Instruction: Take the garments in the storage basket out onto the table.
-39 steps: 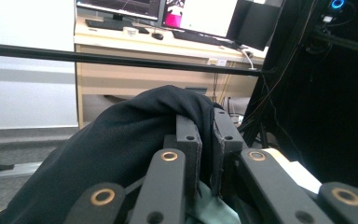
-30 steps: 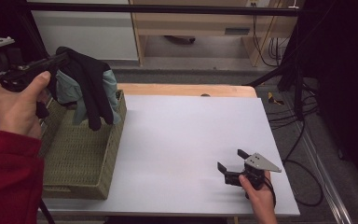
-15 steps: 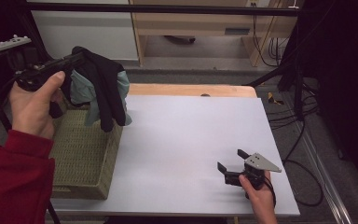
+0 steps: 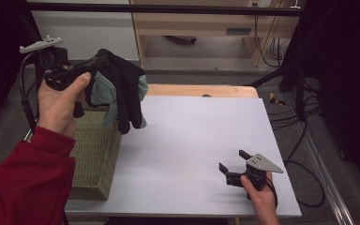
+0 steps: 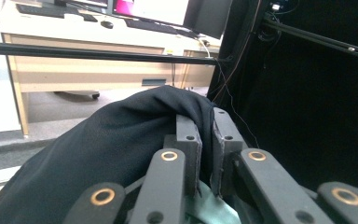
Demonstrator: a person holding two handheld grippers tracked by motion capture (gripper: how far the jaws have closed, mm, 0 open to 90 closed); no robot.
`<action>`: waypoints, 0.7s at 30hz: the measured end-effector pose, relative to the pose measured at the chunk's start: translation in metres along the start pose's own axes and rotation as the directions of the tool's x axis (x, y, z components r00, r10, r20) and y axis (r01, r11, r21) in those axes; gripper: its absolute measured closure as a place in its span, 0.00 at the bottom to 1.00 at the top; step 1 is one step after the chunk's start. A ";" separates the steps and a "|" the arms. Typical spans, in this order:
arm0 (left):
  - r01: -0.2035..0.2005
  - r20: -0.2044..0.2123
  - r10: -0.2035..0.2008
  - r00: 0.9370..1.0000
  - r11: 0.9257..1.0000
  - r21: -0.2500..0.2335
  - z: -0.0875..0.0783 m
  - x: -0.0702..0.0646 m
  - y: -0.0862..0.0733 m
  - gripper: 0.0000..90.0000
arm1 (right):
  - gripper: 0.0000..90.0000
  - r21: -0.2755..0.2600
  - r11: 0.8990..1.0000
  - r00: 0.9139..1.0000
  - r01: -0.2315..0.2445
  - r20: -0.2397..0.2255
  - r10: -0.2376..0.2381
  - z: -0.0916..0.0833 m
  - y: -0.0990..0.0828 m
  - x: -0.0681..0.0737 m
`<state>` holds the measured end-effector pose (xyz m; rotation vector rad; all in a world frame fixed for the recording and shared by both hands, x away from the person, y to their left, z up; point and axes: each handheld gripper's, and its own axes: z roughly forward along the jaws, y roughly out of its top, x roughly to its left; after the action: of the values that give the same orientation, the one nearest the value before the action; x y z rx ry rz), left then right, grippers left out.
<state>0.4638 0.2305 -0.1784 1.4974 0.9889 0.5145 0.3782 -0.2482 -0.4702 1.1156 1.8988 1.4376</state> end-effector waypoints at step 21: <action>0.018 0.053 -0.022 0.998 0.997 0.080 0.036 -0.013 -0.025 0.93 | 0.05 0.000 1.000 1.000 0.008 -0.007 -0.008 0.000 0.000 0.000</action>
<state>0.4785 0.1970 -0.2063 1.5626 0.9916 0.4225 0.3781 -0.2486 -0.4700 1.1024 1.9058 1.4391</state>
